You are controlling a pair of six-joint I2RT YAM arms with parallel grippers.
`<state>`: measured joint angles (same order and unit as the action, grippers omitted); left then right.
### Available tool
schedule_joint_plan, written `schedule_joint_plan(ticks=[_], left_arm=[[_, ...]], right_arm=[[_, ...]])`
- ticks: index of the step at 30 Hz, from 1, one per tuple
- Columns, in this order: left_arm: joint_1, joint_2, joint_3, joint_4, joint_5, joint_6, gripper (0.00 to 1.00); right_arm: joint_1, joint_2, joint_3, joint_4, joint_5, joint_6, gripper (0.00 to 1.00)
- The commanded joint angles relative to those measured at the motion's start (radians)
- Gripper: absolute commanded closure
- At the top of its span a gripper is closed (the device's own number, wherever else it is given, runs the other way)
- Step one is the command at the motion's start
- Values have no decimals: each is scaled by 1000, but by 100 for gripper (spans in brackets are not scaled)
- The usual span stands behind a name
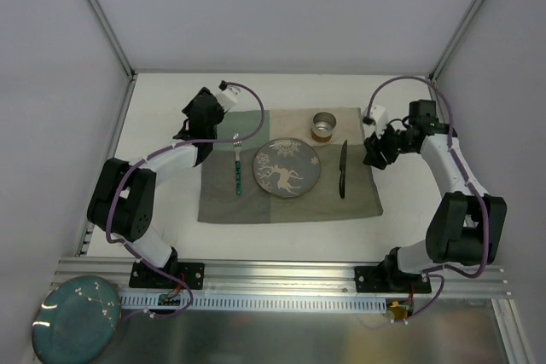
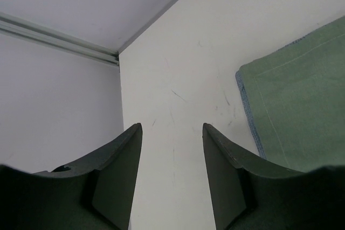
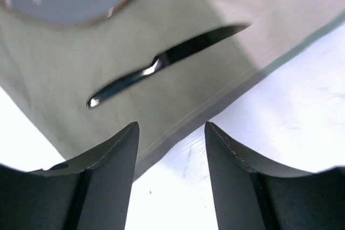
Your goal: Set the dinner table for one person
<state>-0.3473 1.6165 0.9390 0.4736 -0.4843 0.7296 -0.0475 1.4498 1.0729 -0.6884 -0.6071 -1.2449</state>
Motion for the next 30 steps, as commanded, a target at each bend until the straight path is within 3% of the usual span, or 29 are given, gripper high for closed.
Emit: schedule_joint_plan(ticks=[1,6,11,17,30], left_arm=[[-7,-59,49,-91,91,-102,51],[-19,-72,80,-318,239,-168,51],[-82,-104,1,-322,253,-70,50],[-159,-112,-51,-325,256,-9,50],[-190,-98,-81,-331,271,-1,51]], right_arm=[[-57,18,120,29,-190,279,44],[-91,84,202,69,-226,502,41],[-91,125,150,184,-235,576,40],[-84,259,150,155,-258,587,38],[-28,291,36,162,-235,519,38]])
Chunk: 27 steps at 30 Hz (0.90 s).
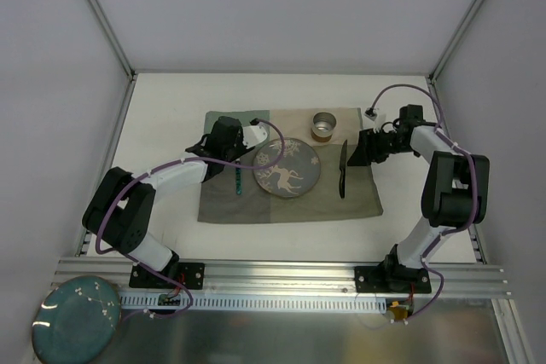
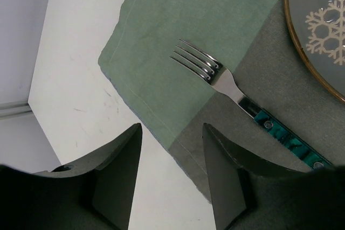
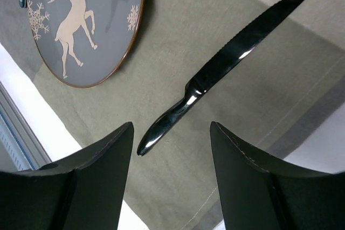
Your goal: Set the dinner table for one person
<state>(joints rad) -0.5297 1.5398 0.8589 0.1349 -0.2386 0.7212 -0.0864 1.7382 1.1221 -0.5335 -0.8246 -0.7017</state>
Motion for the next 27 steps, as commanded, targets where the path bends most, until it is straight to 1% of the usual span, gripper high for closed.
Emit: schedule_joint_plan(ticks=[1,7,10,13,15,16,17,18,19,20,21,22,23,24,25,26,27], left_arm=[[-7,-21,-3,8,24,9,51],[-7,-21,-12,20,9,12,51],[-7,-26,-14,29,-1,14,51],[-4,-44,0,29,-4,-11,50],[16,-67,50,-3,1,-81,48],[34,-70,75,-15,2,-115,47],[80,-73,109,-26,-10,-197,46],[111,-64,194,-47,-36,-235,44],[141,-54,245,-126,-42,-315,35],[207,-29,347,-180,-45,-363,34],[244,-18,403,-228,-28,-406,32],[278,0,451,-279,-7,-452,28],[310,15,500,-376,13,-541,22],[365,54,584,-429,77,-580,20],[388,72,612,-475,117,-610,15],[408,85,633,-541,148,-649,2],[440,98,638,-555,165,-664,1]], right_arm=[[16,4,-21,7,-24,-24,38],[42,18,-33,20,-15,-28,38],[45,3,-30,21,-2,-30,37],[43,-49,-16,21,16,-32,35],[42,-117,-2,38,62,-3,30],[42,-146,1,87,103,16,27],[42,-176,4,116,222,40,14],[42,-239,8,145,287,86,3],[43,-262,36,167,382,93,1],[39,-296,85,165,416,116,1],[34,-310,85,167,441,116,1],[27,-318,128,162,447,161,1],[16,-319,158,146,450,191,1],[11,-315,189,121,441,215,1],[5,-303,214,87,427,269,1],[-7,-293,244,73,406,300,1],[-12,-283,258,55,391,329,1]])
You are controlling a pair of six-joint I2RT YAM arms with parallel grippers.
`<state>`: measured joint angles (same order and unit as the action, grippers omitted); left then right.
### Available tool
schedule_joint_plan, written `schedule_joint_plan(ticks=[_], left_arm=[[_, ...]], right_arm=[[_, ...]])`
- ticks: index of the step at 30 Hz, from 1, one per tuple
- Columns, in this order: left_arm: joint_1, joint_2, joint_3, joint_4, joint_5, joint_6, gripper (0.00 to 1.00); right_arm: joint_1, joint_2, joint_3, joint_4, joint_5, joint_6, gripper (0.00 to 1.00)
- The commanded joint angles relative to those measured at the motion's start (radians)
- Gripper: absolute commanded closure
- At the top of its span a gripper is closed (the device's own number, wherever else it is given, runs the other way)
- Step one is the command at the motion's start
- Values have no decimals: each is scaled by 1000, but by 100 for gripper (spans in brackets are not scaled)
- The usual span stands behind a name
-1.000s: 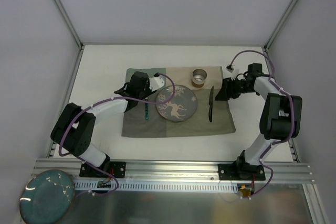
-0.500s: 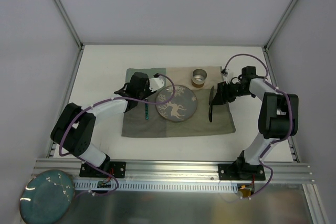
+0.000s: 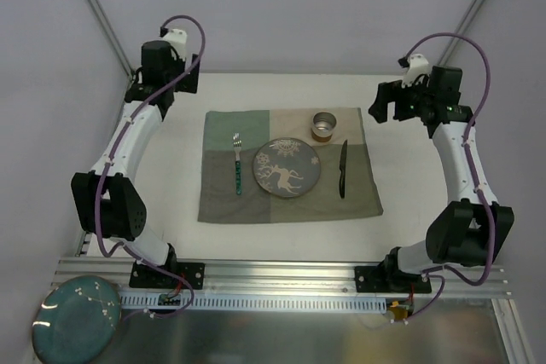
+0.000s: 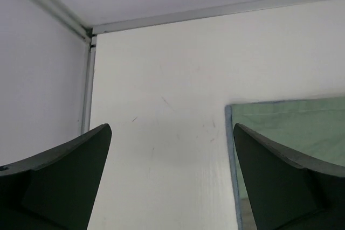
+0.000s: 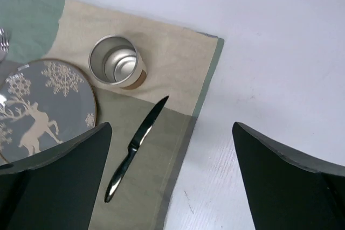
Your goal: Set the dinner table for one person
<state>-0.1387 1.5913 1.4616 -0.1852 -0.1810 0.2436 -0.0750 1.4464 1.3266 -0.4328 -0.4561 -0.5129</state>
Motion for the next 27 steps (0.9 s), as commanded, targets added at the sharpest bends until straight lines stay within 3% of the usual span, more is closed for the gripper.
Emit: schedule_joint_plan(ticks=[1,9,16,27], left_arm=[[59,47,23,-243,135,-191,1],[103,-57,-139,-220,159,-173,1],[110,-117,-164,-204,170,-153,1],[110,-134,-162,-204,175,-136,1]], right_arm=[[-28,34,68,-100,4,154,1],[-40,8,-6,-149,0,139,1],[-40,-72,-35,-112,-7,137,1],[-40,-61,-26,-116,-9,119,1]])
